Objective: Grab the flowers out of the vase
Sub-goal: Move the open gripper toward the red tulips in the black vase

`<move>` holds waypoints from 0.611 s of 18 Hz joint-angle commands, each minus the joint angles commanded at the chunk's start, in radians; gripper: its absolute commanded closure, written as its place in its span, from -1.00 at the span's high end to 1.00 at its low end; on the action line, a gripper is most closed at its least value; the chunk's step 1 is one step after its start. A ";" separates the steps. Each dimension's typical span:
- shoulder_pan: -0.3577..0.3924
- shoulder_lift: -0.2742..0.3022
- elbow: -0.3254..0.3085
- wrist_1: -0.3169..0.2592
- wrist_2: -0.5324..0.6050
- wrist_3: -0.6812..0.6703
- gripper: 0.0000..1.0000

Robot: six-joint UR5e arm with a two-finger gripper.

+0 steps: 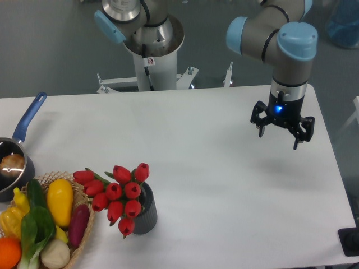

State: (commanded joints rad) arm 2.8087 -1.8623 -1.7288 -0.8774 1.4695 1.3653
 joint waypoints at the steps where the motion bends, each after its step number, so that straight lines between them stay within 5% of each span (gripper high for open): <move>1: -0.002 0.000 -0.008 0.002 0.000 0.000 1.00; 6: -0.018 -0.002 -0.026 0.011 -0.024 -0.002 1.00; 11: -0.081 0.014 -0.097 0.012 -0.189 -0.006 1.00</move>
State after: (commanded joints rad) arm 2.7275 -1.8485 -1.8253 -0.8652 1.2810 1.3591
